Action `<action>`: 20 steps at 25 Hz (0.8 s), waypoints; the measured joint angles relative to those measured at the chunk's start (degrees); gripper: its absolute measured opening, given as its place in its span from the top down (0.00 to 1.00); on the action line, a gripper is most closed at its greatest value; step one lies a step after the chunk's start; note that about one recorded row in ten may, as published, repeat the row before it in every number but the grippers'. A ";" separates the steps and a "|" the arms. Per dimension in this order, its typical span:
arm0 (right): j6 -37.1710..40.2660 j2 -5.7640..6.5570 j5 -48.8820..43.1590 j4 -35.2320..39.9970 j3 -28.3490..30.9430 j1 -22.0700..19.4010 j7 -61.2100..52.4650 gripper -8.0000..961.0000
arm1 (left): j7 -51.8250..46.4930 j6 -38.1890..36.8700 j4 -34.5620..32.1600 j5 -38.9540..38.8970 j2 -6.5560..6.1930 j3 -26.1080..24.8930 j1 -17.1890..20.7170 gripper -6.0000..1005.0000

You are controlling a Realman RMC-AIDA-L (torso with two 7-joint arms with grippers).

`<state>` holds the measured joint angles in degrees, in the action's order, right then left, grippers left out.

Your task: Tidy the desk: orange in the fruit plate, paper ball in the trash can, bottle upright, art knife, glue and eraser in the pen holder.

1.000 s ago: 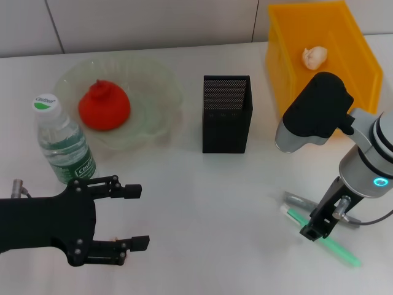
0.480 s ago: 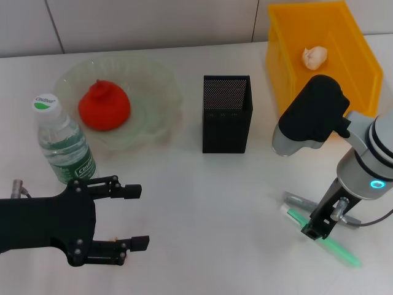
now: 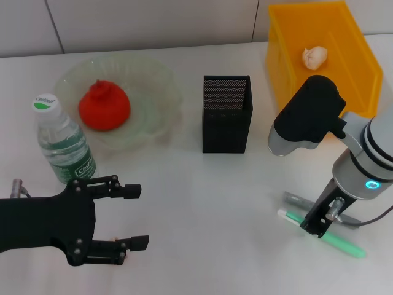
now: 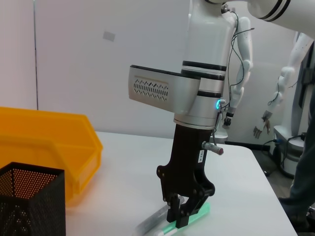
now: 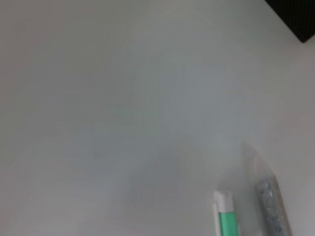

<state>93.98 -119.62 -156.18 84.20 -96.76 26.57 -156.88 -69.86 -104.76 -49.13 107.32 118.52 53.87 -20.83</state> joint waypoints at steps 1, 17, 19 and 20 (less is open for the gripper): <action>-0.10 0.00 -0.02 0.00 0.00 0.01 -0.15 0.78 | 0.00 0.00 0.00 0.00 0.00 0.00 0.00 0.23; -0.83 0.00 -0.09 0.46 -0.08 0.07 -0.18 0.91 | 0.17 0.16 0.00 0.00 -0.04 0.00 -0.27 0.23; -0.81 0.00 0.00 1.49 -0.06 0.07 -0.18 0.91 | 0.17 0.18 0.00 0.00 -0.04 0.00 -0.27 0.23; -0.73 0.00 0.04 2.10 -0.05 0.03 -0.18 0.91 | 0.17 0.20 0.00 0.00 -0.04 0.00 -0.27 0.23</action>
<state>93.25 -119.62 -156.14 86.30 -96.81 26.60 -157.07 -69.69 -104.56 -49.13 107.32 118.47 53.87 -21.10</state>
